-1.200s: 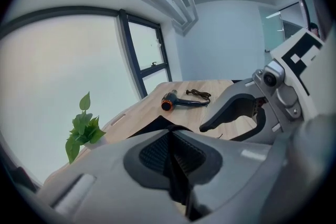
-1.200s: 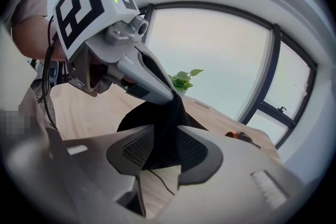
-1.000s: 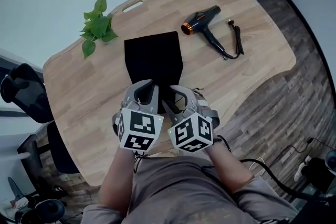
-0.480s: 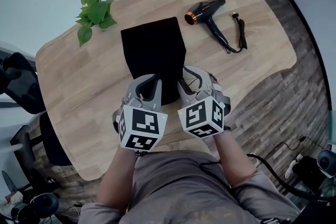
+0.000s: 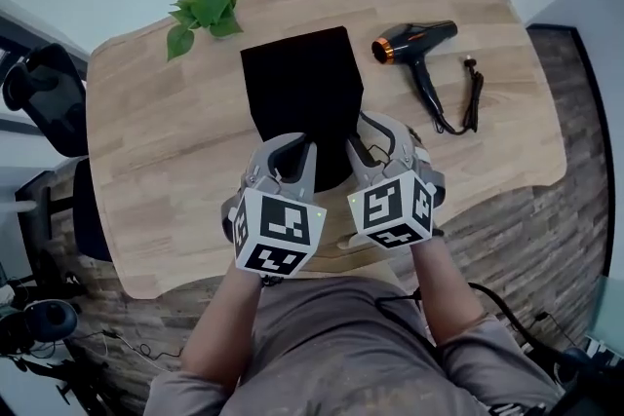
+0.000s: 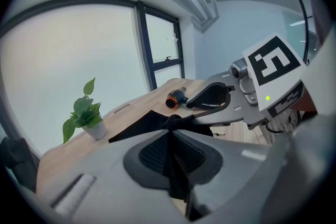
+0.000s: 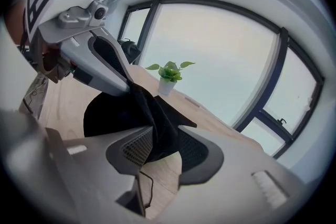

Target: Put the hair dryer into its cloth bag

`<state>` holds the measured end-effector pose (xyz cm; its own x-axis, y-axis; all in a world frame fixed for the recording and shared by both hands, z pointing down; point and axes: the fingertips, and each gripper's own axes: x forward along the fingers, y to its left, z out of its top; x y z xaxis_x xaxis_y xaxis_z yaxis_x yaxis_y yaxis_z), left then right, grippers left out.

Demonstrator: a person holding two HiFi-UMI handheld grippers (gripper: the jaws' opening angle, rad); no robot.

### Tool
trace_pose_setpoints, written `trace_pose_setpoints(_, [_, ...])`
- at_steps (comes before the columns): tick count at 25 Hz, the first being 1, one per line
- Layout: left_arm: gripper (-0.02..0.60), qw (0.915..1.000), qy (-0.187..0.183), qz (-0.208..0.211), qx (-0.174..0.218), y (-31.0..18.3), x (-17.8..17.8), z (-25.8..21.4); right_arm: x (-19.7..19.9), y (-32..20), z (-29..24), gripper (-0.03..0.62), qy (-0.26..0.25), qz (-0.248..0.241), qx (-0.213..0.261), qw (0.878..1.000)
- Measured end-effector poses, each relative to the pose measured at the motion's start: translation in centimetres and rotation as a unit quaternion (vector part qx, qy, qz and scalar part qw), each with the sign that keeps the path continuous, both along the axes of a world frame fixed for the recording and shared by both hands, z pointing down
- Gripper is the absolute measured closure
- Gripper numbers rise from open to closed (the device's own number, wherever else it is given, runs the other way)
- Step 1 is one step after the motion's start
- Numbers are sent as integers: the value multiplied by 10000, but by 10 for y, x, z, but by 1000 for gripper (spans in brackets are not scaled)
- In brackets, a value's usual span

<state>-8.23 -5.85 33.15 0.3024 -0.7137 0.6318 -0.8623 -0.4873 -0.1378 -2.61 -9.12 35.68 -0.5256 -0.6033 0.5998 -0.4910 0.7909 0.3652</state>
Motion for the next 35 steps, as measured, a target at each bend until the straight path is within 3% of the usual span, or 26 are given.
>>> trace_pose_setpoints(6, [565,9986,-50,-532,-45,-17,21,3,19,-21,1,424,-38,-534,-6,9986])
trace_pose_setpoints(17, [565,9952,-160,-955,-153,-33,37,10,35,-32,16,409,-269,-898,-332,9950])
trace_pose_setpoints(22, [565,9942,-172,-1042,-184,-38,39,14,58,-15,42,318,450,-1144,-488,9912])
trace_pose_setpoints(24, [565,9946,-155,-1003,-210,-39,42,15,72,-13,44,310,452,-1064,-646,9912])
trace_pose_setpoints(29, [565,9953,-112,-941,-222,-40,48,12,98,-39,32,310,-251,-476,-945,9941])
trace_pose_setpoints(32, [565,9954,-76,-930,-198,-43,52,9,122,-71,39,338,-136,64,-844,9963])
trace_pose_setpoints(35, [565,9954,-4,-948,-110,-49,51,7,140,-106,64,315,121,553,-870,9946])
